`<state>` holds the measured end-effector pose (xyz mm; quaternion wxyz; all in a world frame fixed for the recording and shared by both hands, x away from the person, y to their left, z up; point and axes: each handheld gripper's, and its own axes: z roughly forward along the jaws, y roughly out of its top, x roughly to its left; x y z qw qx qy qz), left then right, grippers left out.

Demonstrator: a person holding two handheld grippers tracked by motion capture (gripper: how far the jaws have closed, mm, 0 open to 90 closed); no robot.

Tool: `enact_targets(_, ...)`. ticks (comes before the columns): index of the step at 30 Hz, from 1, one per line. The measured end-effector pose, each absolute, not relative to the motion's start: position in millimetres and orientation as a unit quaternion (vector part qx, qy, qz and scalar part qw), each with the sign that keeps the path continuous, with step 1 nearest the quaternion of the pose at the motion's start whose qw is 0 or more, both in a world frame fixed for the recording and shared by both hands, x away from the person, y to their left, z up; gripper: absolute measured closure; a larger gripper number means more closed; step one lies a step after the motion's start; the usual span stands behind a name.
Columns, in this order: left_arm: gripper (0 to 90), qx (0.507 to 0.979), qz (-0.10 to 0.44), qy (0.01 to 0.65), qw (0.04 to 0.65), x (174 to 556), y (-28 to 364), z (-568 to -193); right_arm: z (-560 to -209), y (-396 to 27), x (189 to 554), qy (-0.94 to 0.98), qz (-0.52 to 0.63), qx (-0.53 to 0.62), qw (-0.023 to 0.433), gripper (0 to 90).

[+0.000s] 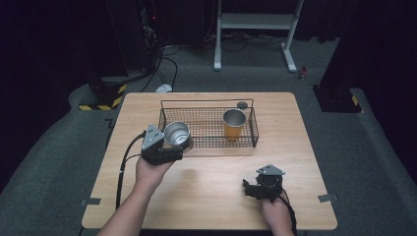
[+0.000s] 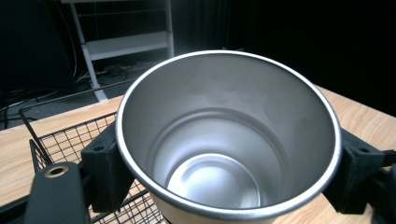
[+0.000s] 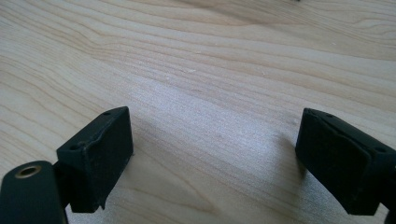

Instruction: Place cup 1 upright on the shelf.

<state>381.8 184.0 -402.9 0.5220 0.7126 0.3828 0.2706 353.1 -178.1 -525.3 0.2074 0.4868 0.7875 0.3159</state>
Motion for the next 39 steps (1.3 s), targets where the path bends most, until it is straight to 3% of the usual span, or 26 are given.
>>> enact_targets(39,18.8,0.718,0.289,0.396,0.494,449.8,160.7,-399.7,-525.2,-177.9,353.0,0.787,0.316,0.488,0.206,10.8)
